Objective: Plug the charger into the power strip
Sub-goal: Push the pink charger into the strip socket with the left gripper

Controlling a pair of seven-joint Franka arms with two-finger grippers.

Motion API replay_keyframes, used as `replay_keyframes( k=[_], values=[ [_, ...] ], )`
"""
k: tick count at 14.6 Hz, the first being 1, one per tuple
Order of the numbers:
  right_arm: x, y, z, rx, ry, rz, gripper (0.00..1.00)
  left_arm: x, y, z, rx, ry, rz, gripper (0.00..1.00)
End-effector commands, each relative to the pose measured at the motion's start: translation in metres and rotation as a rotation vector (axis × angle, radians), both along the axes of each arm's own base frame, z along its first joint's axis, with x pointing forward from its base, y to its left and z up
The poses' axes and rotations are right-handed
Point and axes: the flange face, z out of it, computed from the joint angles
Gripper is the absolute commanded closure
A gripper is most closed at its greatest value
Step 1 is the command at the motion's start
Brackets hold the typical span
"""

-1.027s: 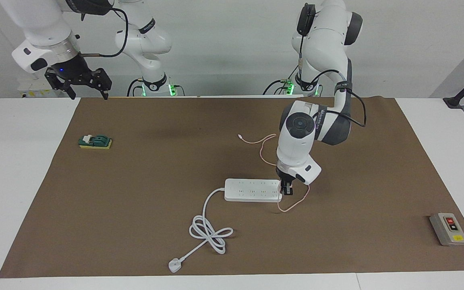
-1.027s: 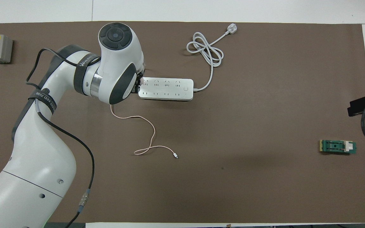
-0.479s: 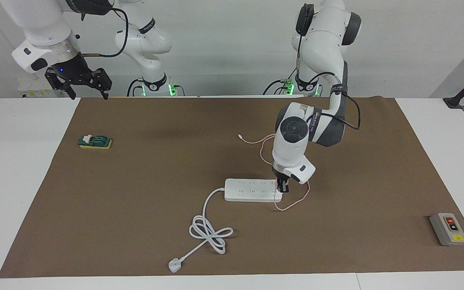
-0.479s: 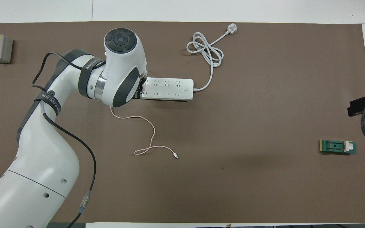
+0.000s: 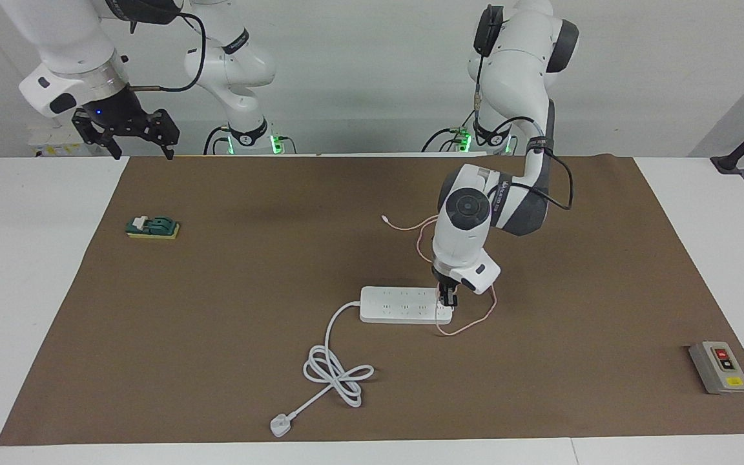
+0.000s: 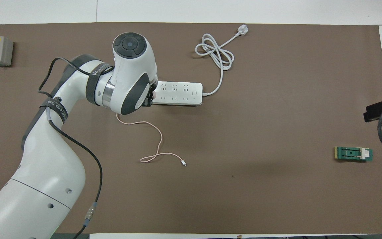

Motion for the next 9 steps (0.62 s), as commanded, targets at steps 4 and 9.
replay_keyframes(
  k=[4, 9],
  values=[
    [0.0009, -0.0037, 0.0010, 0.001, 0.005, 0.021, 0.00, -0.0189, -0.0001, -0.0023, -0.002, 0.010, 0.008, 1.00],
    [0.0009, -0.0037, 0.0010, 0.001, 0.005, 0.021, 0.00, -0.0194, 0.0035, -0.0046, -0.004, 0.006, 0.004, 1.00]
  ],
)
